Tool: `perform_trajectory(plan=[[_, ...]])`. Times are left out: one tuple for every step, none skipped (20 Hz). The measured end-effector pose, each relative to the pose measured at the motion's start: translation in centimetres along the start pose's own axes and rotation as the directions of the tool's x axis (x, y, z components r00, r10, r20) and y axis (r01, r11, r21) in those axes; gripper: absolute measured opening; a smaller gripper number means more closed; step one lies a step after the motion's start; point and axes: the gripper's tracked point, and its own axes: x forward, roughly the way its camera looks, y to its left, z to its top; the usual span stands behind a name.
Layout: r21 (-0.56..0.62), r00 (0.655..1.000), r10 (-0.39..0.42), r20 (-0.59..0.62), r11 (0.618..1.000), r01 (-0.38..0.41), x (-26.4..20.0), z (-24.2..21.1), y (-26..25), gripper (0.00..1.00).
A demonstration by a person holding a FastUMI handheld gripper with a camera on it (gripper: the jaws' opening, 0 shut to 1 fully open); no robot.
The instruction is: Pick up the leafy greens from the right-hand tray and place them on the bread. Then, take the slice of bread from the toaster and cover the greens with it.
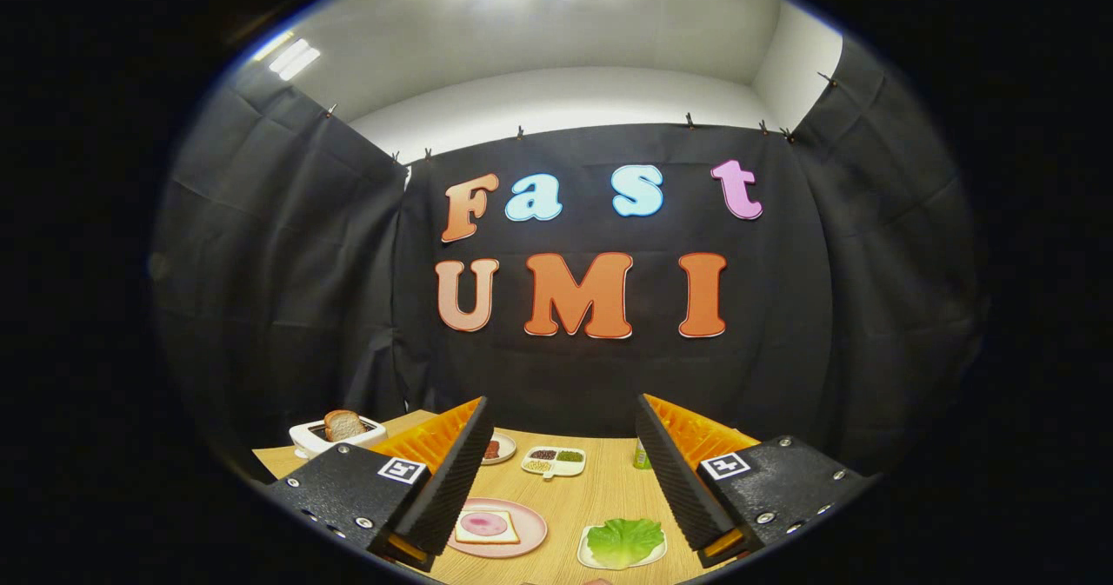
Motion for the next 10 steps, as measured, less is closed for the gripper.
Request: perform_trajectory(plan=[[0.006,1.0,-0.002,-0.015,1.0,0.002,0.3,-0.7,-0.3,0.99],[0.012,0.999,-0.007,-0.034,1.0,0.008,0.6,-1.3,-0.6,0.99],[0.019,0.999,-0.013,-0.053,1.0,0.014,0.8,-2.0,-1.0,0.99],[0.025,0.997,-0.018,-0.069,0.999,0.02,1.2,-2.5,-1.3,0.99],[0.027,0.997,-0.023,-0.079,0.999,0.026,1.5,-2.9,-1.7,0.99],[0.027,0.995,-0.028,-0.092,0.999,0.03,1.7,-3.3,-2.0,0.99],[0.028,0.994,-0.032,-0.109,0.999,0.035,2.0,-3.9,-2.4,0.99],[0.03,0.991,-0.034,-0.127,0.999,0.038,2.2,-4.6,-2.6,0.99],[0.033,0.988,-0.035,-0.149,0.999,0.041,2.4,-5.3,-2.8,0.99],[0.037,0.985,-0.033,-0.172,0.999,0.04,2.6,-6.0,-2.9,0.99]])
